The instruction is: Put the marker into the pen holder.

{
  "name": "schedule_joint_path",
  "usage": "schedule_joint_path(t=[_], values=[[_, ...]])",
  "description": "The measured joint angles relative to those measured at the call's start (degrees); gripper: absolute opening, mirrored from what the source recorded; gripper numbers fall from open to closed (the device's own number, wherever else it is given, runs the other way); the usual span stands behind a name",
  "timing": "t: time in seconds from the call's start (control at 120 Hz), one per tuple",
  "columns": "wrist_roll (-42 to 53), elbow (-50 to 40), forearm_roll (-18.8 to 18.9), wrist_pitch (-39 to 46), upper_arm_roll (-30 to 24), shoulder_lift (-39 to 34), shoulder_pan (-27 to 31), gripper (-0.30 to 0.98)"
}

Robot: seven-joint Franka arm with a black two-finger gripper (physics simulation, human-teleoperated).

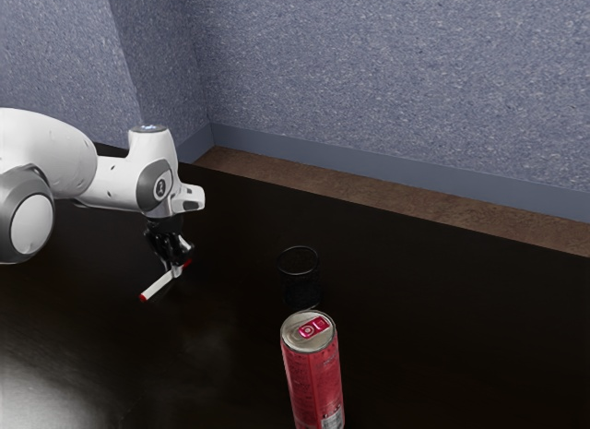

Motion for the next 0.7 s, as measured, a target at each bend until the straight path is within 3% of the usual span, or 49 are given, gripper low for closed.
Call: schedule_joint_path(t=[0.283, 0.45, 0.7], values=[[-0.3, 0.0, 0.4, 0.5, -0.1, -0.7, -0.2, -0.06], [-0.6, -1.8, 0.7, 1.7, -1.3, -6.6, -0.4, -0.07], [-1.5, -17.2, 1.0, 19.4, -9.1, -23.0, -0.5, -0.08]])
